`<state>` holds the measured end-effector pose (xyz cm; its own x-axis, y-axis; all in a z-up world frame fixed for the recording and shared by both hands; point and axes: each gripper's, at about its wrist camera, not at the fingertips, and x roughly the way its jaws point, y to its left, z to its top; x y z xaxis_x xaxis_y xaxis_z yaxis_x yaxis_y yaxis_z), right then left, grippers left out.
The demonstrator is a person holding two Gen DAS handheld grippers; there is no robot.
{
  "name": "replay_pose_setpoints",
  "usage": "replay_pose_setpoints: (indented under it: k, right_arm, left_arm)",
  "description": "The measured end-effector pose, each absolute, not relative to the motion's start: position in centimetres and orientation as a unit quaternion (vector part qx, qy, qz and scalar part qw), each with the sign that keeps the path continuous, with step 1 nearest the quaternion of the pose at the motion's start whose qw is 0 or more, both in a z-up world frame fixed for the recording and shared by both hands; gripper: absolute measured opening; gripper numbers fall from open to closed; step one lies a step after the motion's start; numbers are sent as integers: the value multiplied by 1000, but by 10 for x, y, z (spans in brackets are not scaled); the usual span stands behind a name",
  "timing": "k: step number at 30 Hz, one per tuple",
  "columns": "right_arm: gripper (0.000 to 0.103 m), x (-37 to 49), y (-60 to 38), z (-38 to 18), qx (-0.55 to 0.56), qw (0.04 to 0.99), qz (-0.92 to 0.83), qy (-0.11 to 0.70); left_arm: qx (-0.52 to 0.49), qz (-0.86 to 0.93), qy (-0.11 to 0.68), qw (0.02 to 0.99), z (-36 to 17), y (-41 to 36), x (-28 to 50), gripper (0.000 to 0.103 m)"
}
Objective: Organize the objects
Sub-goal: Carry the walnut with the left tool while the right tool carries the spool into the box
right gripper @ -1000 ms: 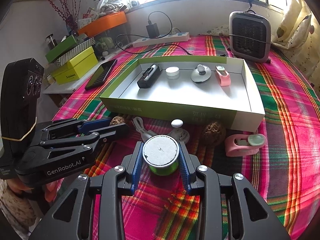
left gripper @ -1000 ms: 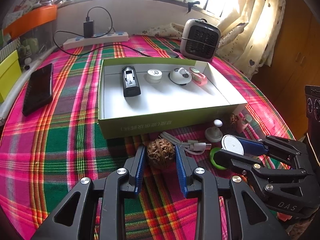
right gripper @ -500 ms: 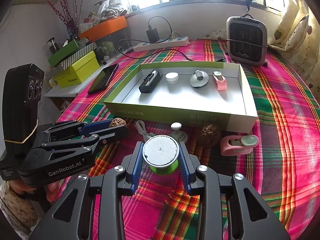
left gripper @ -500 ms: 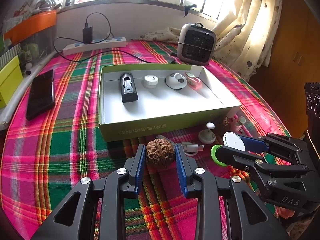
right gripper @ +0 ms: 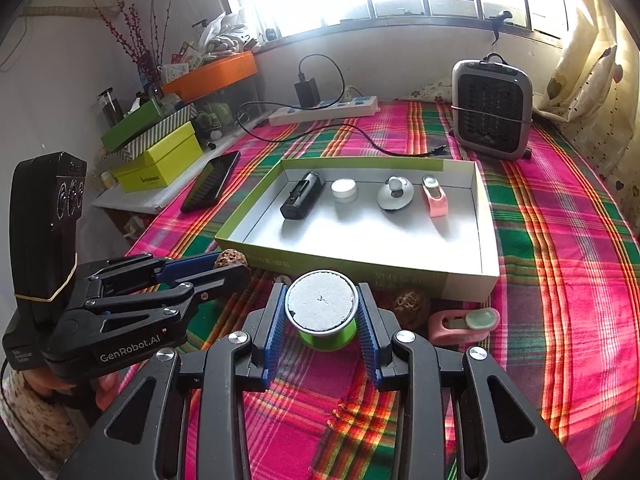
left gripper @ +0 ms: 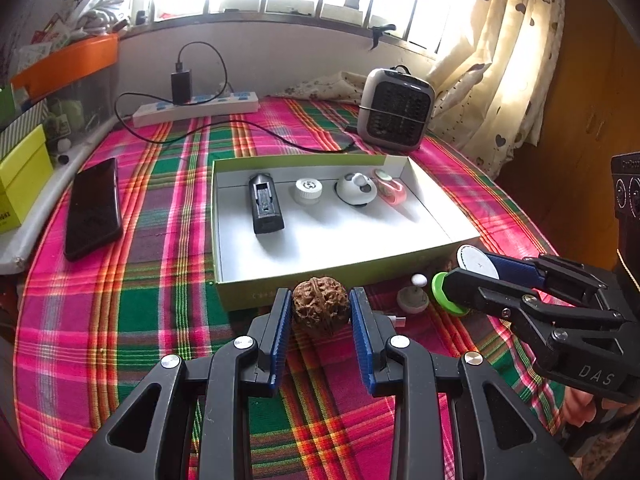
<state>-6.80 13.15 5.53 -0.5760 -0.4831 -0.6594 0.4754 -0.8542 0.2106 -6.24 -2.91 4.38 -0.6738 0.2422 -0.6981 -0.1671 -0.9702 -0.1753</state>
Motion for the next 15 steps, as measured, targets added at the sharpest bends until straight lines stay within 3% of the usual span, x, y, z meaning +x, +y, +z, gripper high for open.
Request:
replay_pose_setpoints:
  k: [15]
  right_arm:
    - [35,-111,118,70,369,274,-888,-4]
  left_arm:
    - [-382,917,-53,103,48,-41,-86,27]
